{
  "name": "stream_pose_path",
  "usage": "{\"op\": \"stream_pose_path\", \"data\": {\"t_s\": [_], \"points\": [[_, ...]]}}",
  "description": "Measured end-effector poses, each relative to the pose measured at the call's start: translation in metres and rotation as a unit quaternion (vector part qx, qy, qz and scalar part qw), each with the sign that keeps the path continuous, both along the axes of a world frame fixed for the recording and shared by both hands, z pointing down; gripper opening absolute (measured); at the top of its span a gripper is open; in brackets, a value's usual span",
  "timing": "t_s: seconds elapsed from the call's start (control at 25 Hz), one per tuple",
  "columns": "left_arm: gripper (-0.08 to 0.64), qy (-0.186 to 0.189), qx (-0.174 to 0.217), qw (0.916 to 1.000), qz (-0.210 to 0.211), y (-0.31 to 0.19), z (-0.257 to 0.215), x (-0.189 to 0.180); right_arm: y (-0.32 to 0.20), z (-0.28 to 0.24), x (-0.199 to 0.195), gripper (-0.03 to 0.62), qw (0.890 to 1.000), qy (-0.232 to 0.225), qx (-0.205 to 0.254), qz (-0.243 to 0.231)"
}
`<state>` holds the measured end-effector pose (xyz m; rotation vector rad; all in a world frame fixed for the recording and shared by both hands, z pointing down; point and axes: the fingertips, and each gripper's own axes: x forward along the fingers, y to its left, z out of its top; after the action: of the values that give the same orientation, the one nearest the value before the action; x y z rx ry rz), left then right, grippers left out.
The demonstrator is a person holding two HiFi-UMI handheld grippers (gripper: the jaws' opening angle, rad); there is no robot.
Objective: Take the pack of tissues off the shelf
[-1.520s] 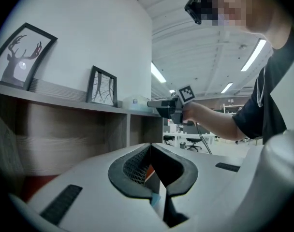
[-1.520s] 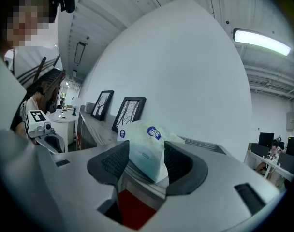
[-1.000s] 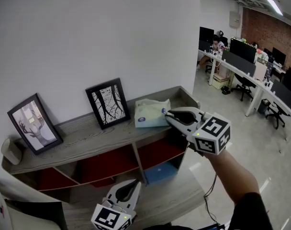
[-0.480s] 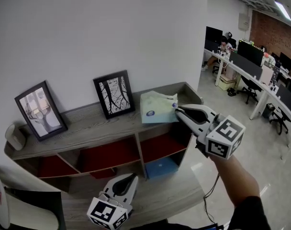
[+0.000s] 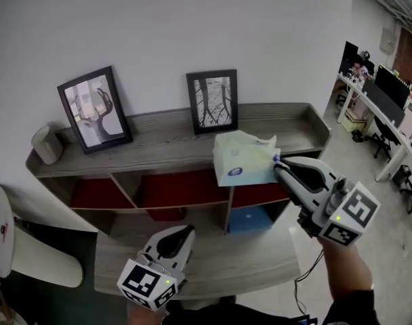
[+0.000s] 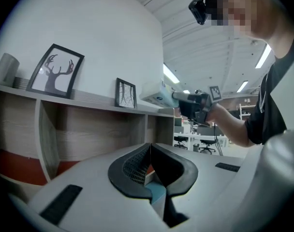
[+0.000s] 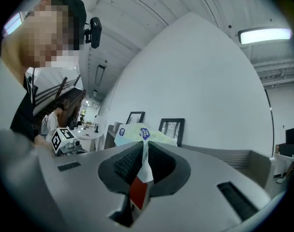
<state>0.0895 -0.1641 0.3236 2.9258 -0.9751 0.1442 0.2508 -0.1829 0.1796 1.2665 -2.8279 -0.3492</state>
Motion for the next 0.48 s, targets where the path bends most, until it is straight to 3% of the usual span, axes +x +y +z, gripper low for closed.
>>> {"op": "stream_pose_path", "data": {"t_s": [0.48], "points": [[0.015, -0.026, -0.016, 0.9995, 0.007, 0.012, 0.024, -0.124, 0.028, 0.051, -0.135, 0.034, 0.998, -0.022, -0.038, -0.047]]}}
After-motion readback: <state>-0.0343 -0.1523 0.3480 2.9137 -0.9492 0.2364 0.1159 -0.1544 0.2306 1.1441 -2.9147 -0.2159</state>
